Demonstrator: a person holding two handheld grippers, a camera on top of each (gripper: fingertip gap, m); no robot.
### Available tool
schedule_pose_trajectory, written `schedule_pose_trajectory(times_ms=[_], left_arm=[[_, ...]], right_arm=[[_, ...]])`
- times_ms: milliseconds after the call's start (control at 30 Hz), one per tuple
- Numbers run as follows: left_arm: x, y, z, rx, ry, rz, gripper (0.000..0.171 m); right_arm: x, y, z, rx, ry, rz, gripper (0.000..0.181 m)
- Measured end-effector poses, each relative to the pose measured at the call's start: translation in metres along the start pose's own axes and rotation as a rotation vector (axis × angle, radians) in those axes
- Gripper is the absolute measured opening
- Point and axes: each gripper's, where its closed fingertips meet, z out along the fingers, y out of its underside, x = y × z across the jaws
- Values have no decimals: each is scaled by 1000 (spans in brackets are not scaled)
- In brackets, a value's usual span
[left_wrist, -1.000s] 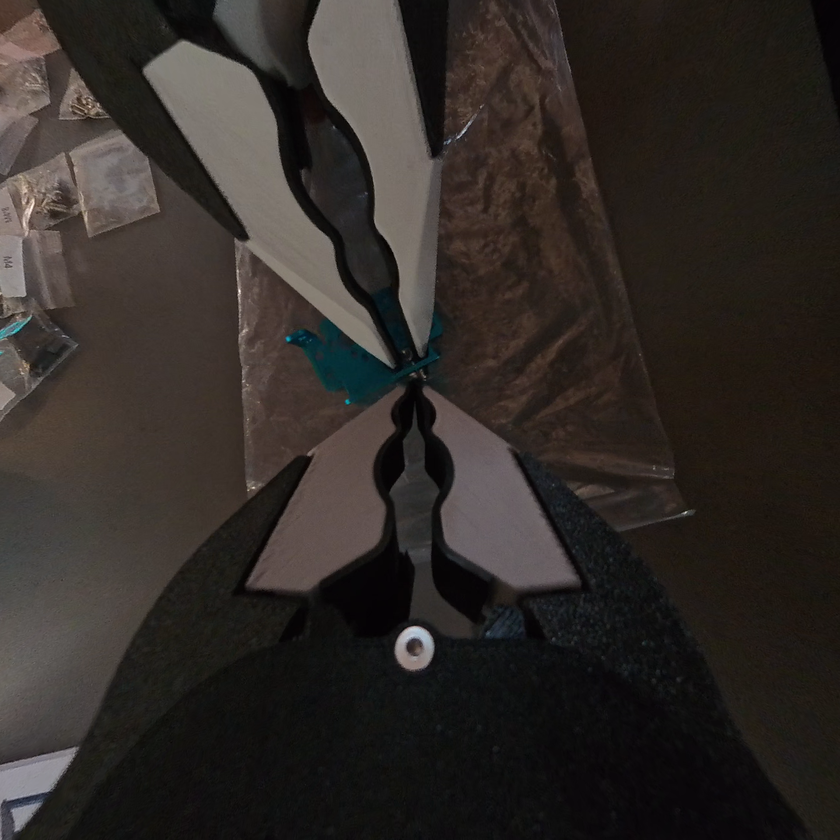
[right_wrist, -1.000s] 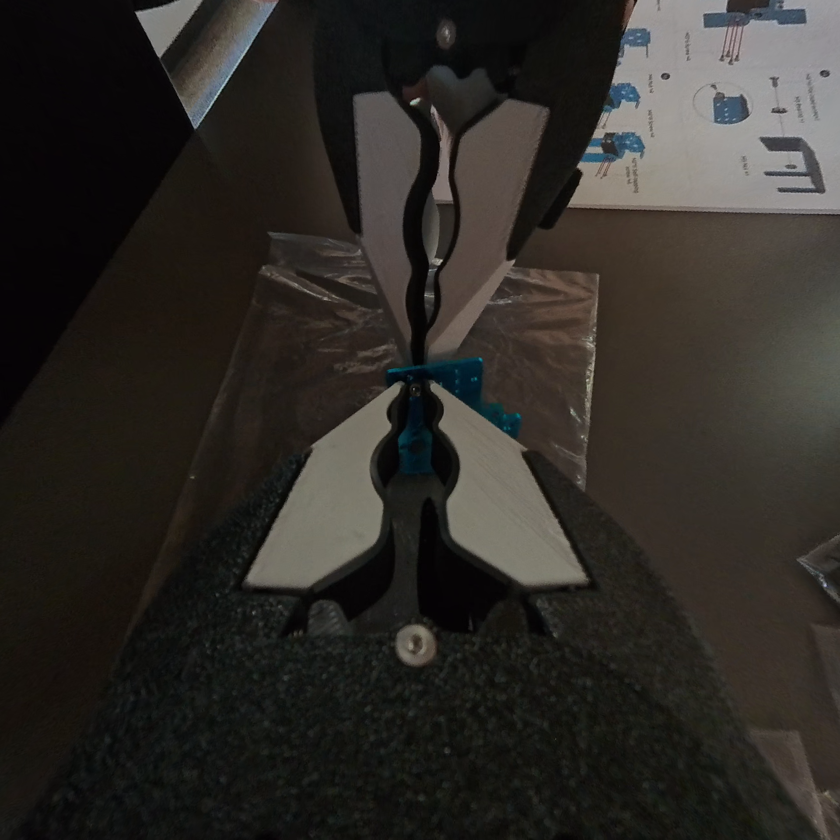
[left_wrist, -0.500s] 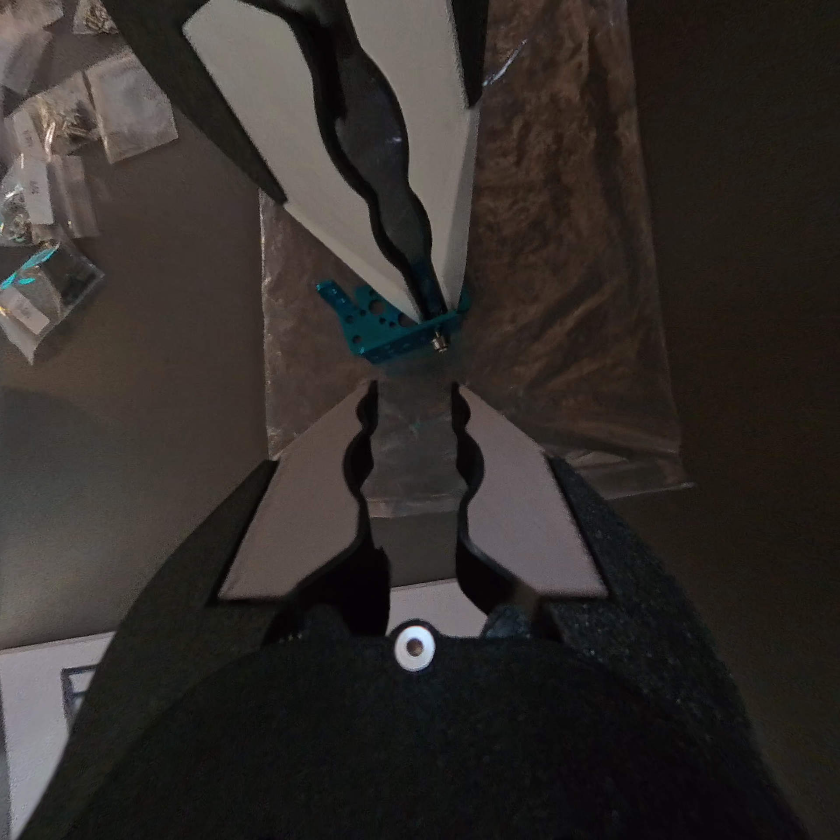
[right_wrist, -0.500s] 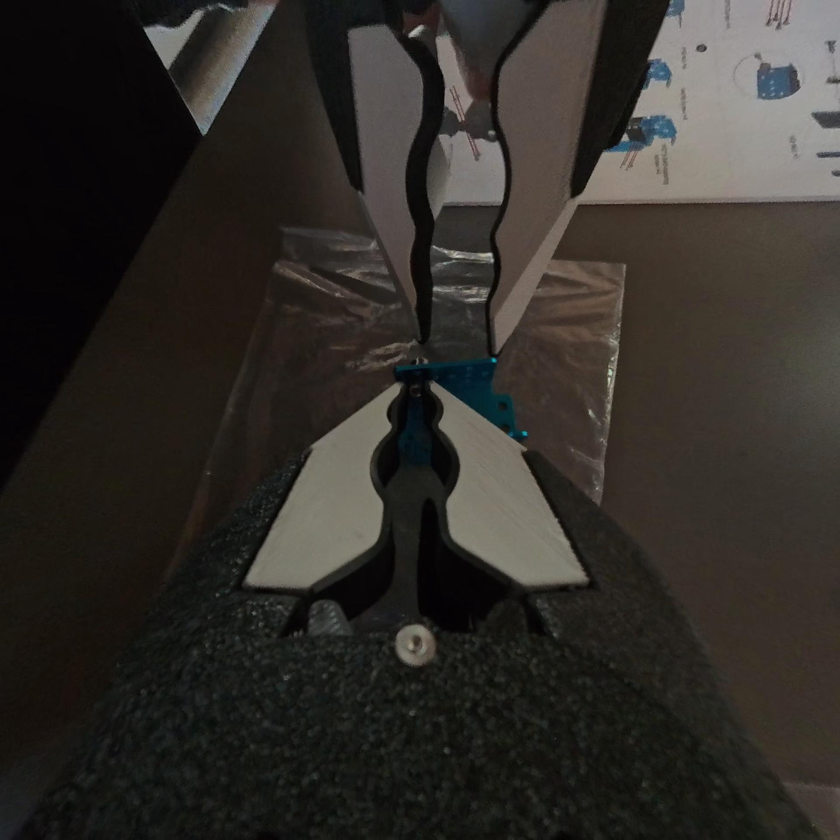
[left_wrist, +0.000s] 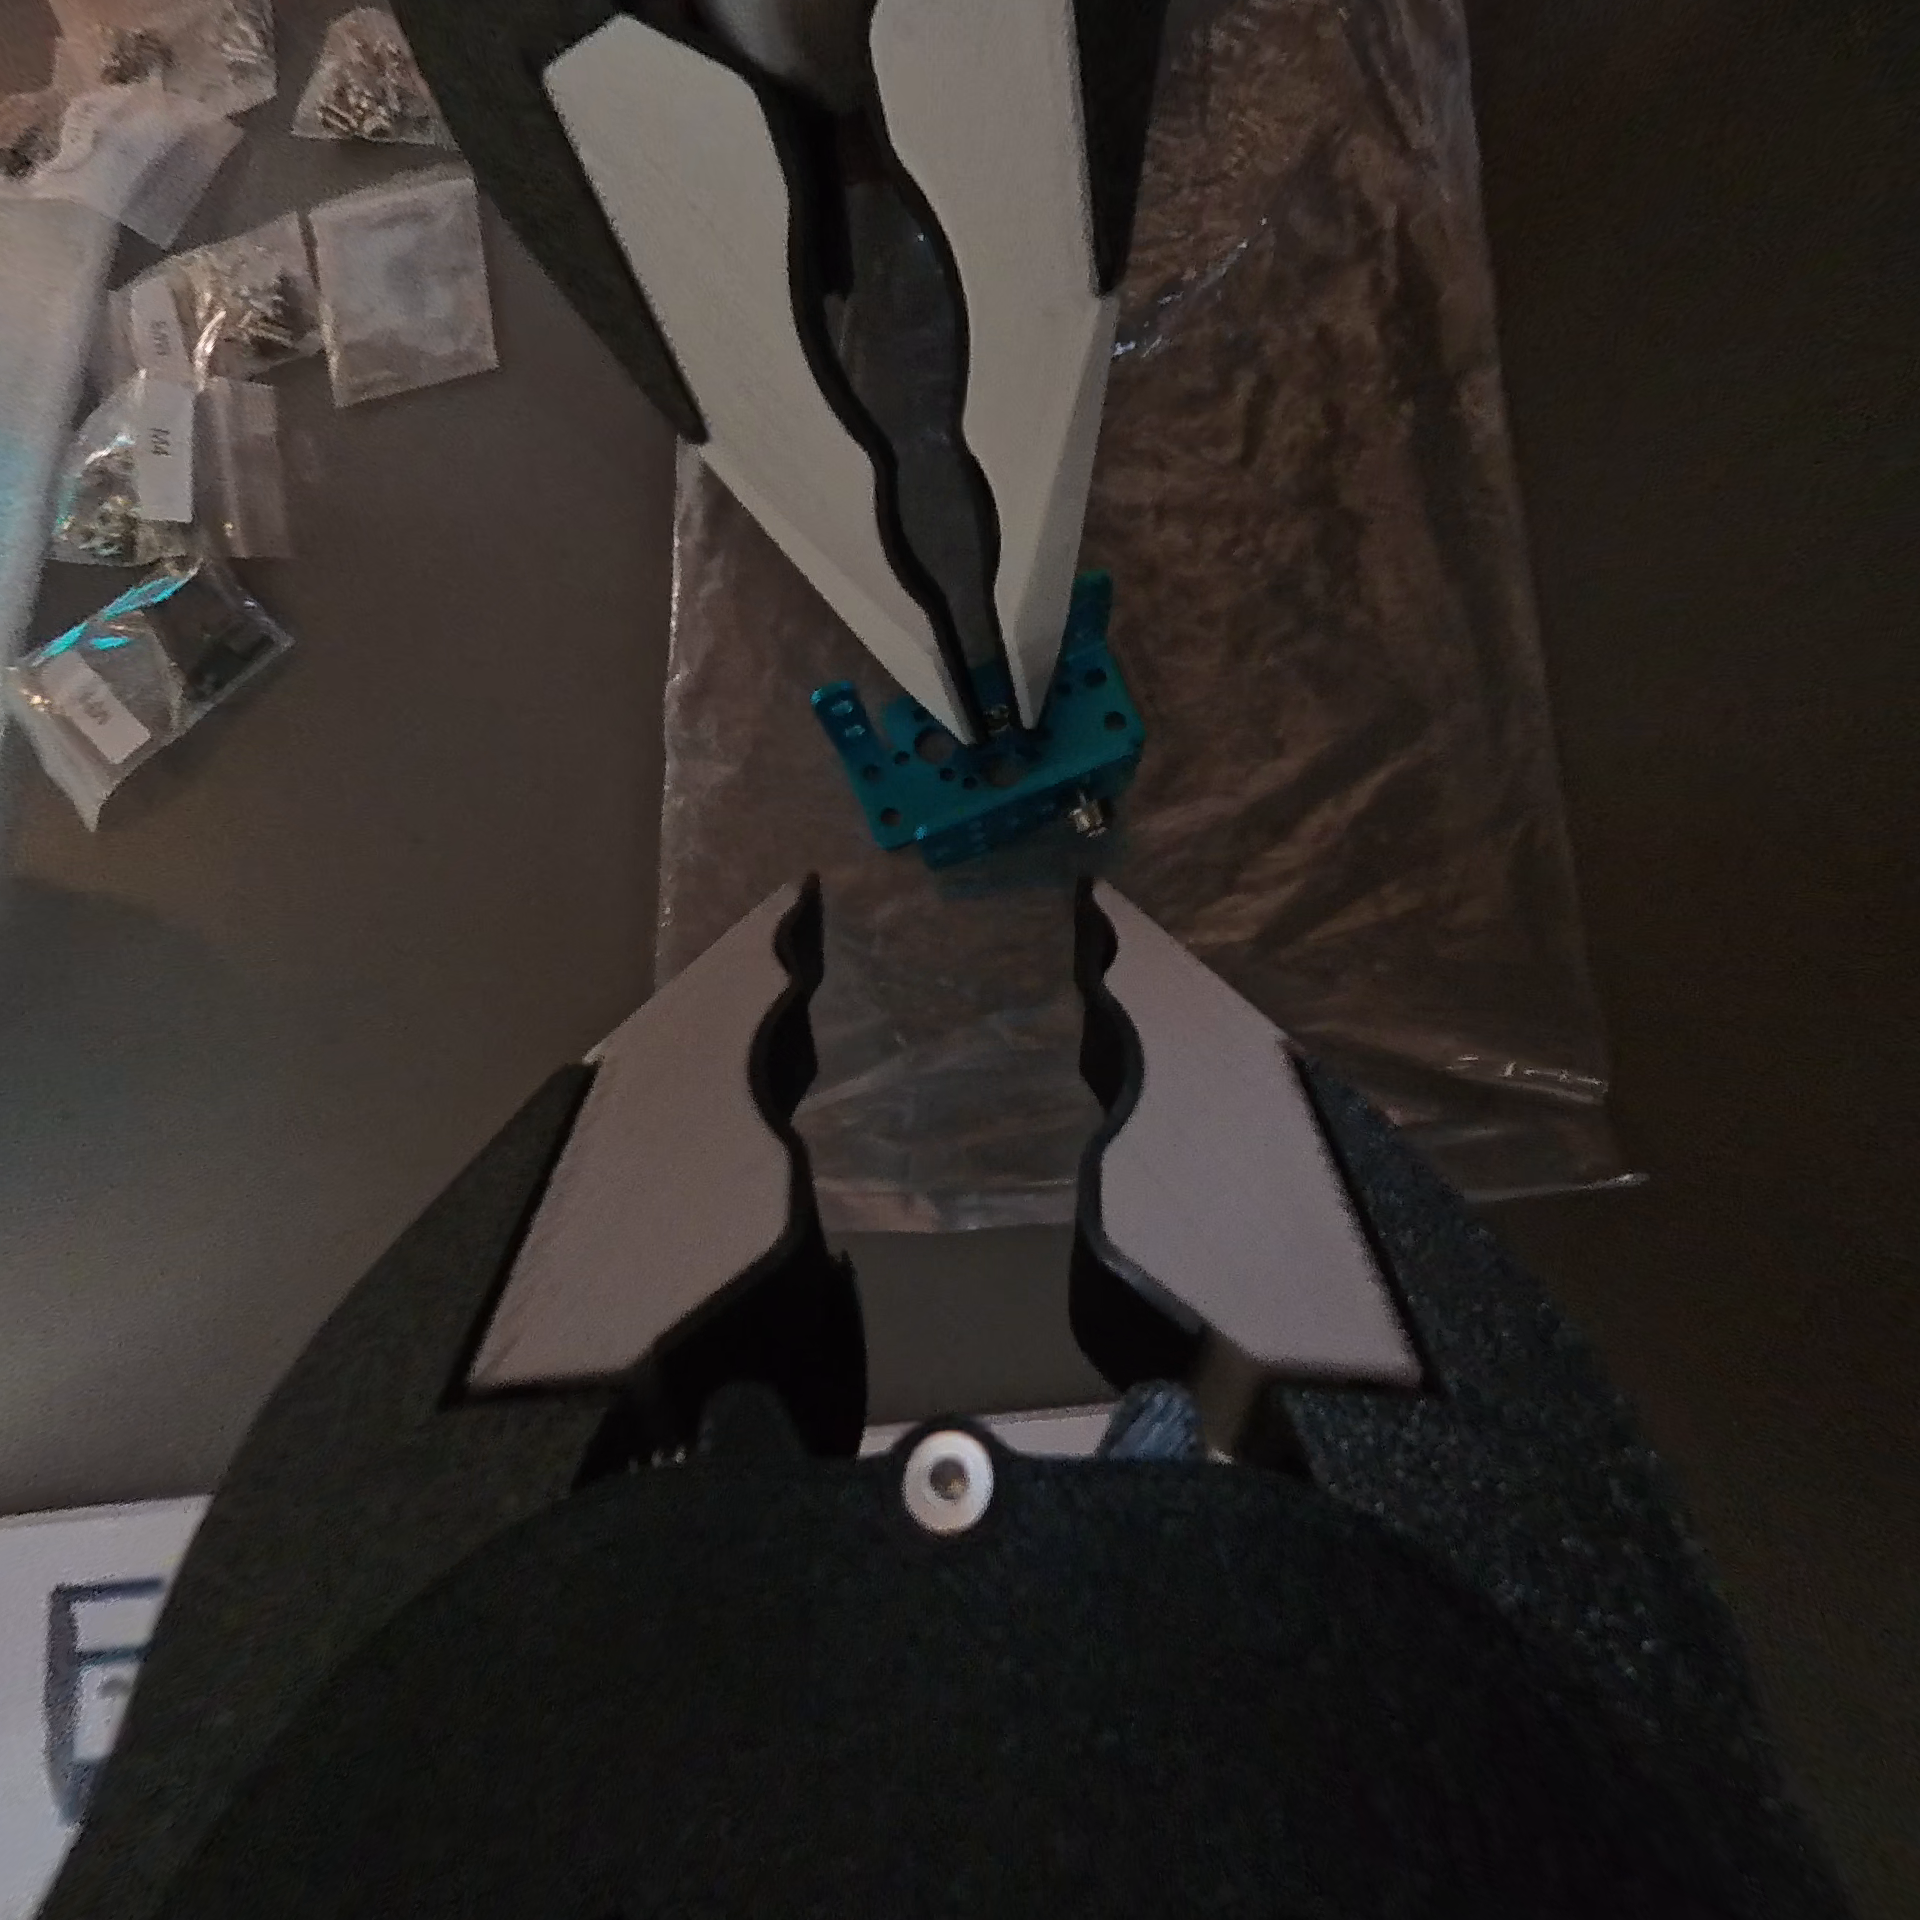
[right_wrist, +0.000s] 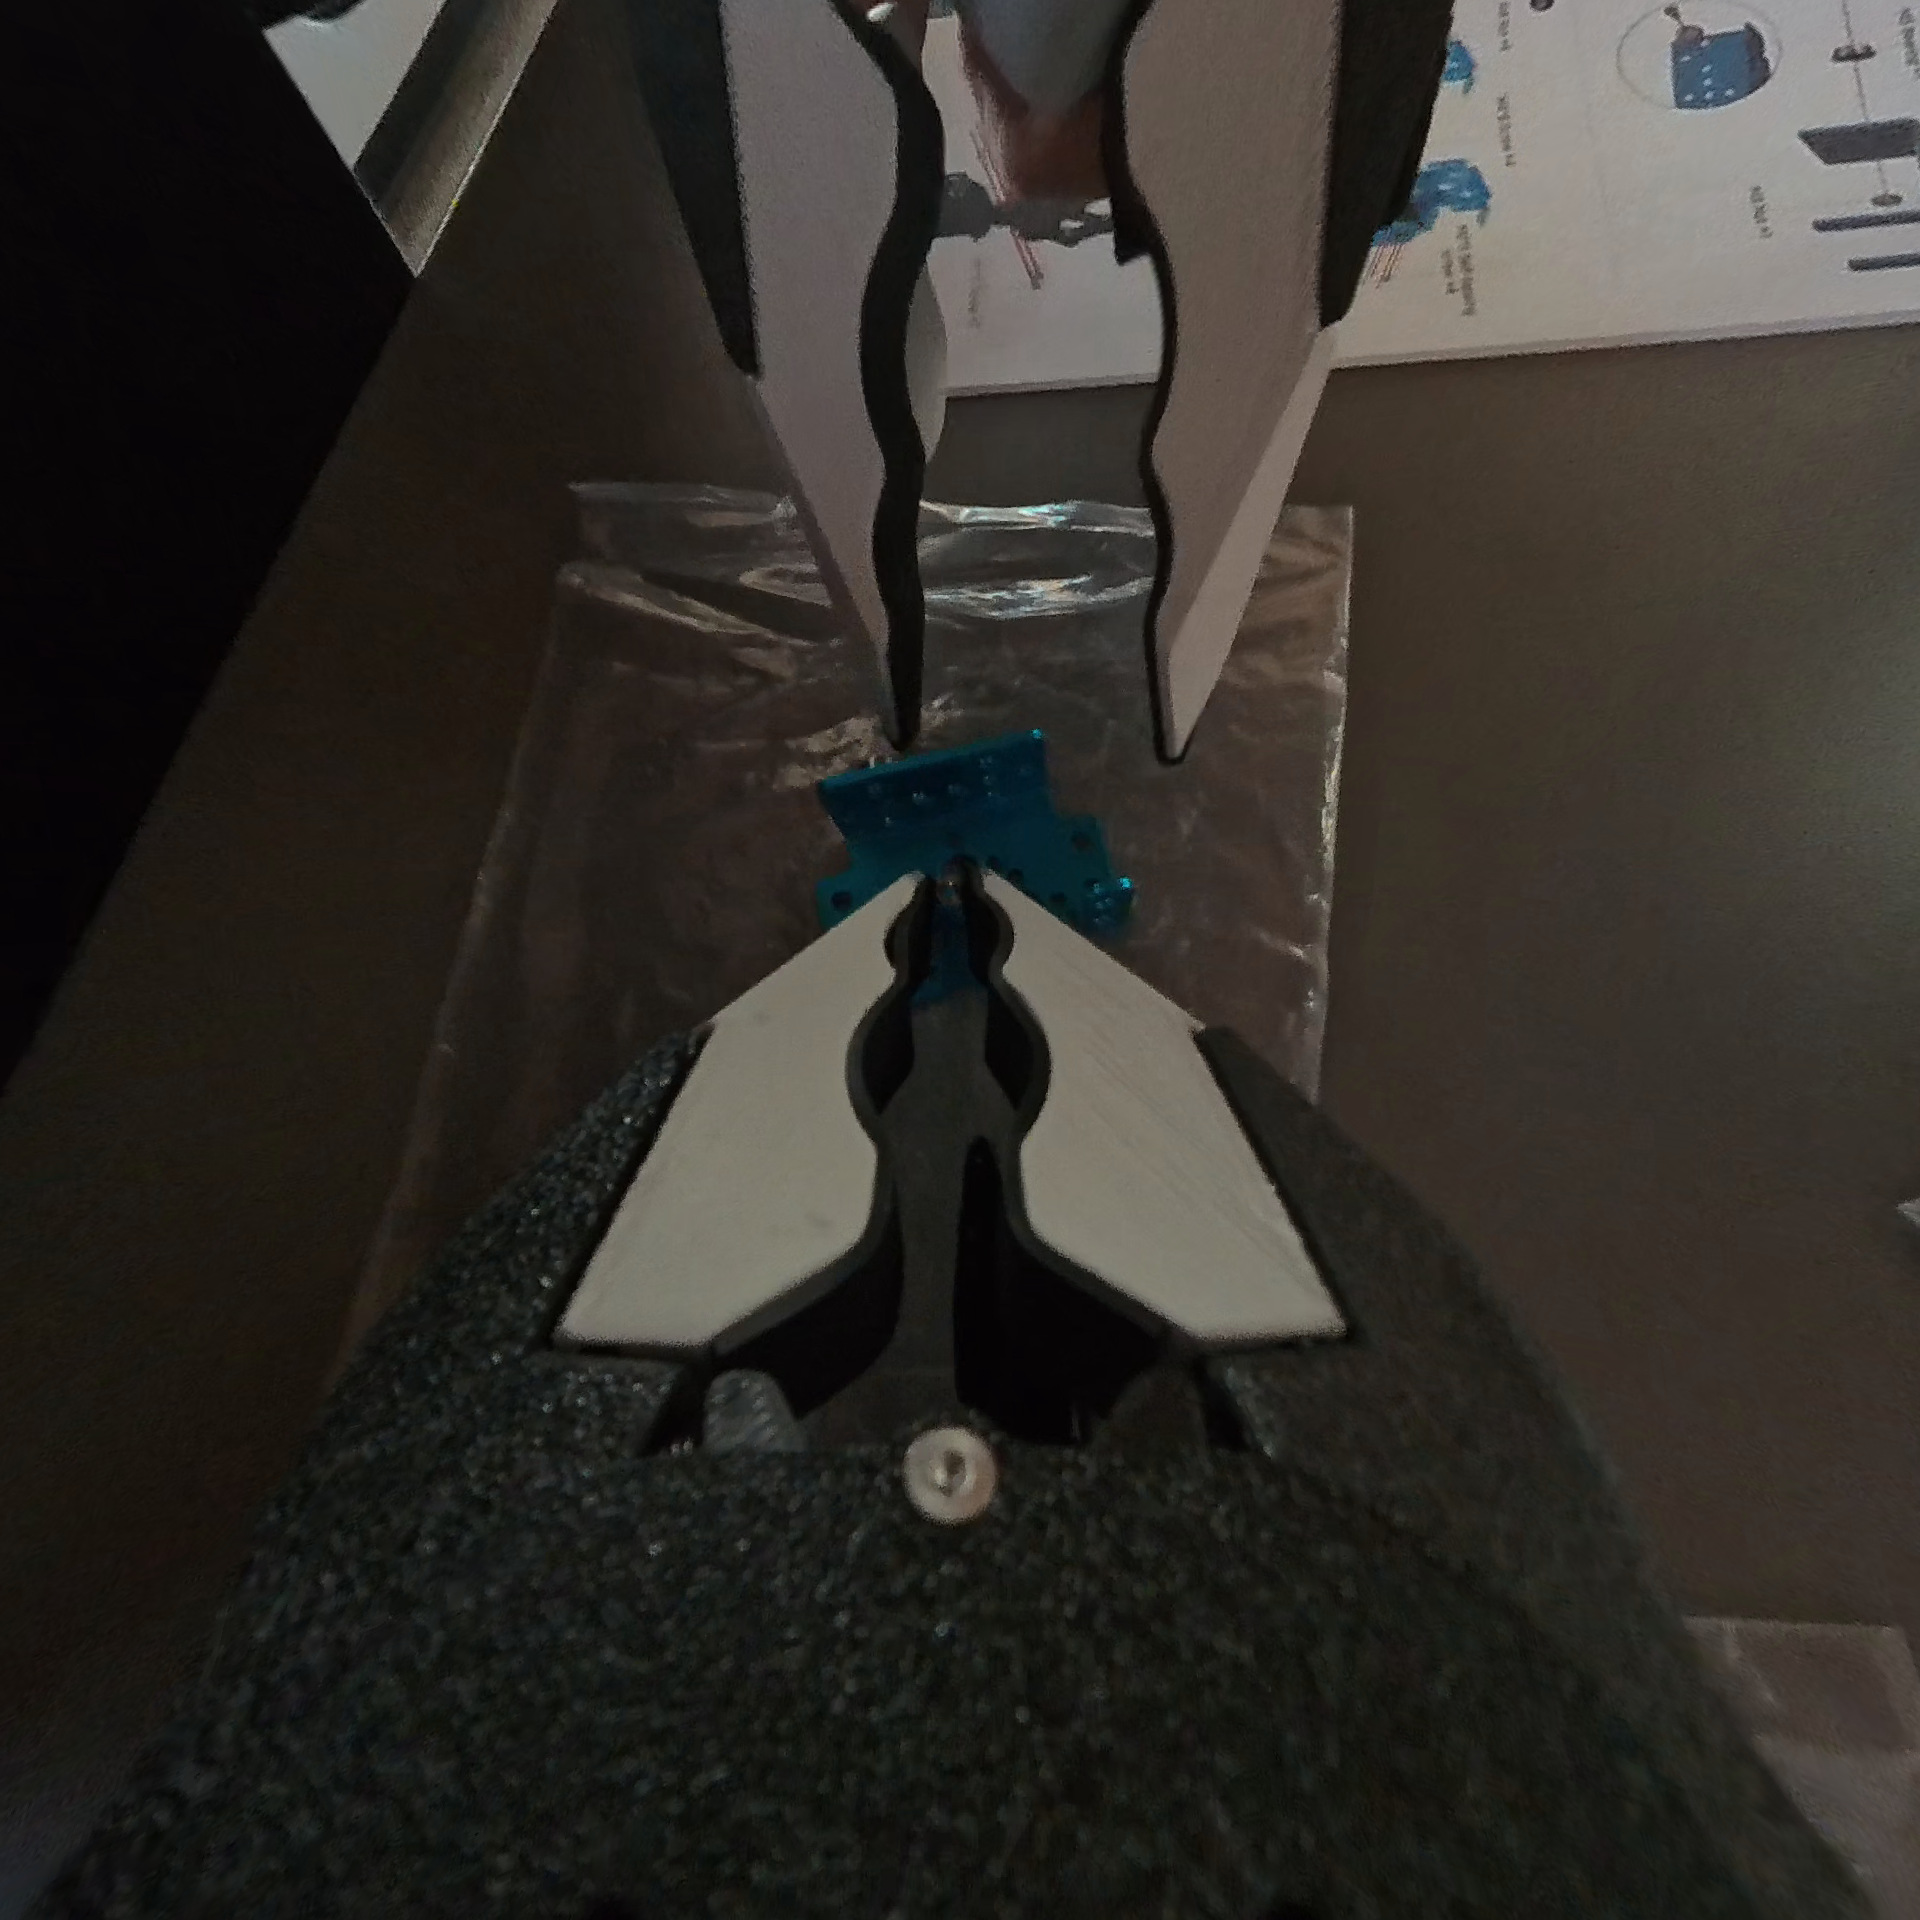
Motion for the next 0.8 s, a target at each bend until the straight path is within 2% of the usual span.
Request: schedule_pose_trajectory(times_ms=[667, 800], left_arm=[[2, -12, 4, 65, 13, -16, 50], [8, -17, 5, 86, 31, -125, 72]], right_arm=[[-9, -9, 0, 31, -24, -17, 4], [-6, -9, -5, 32, -5, -18, 4]])
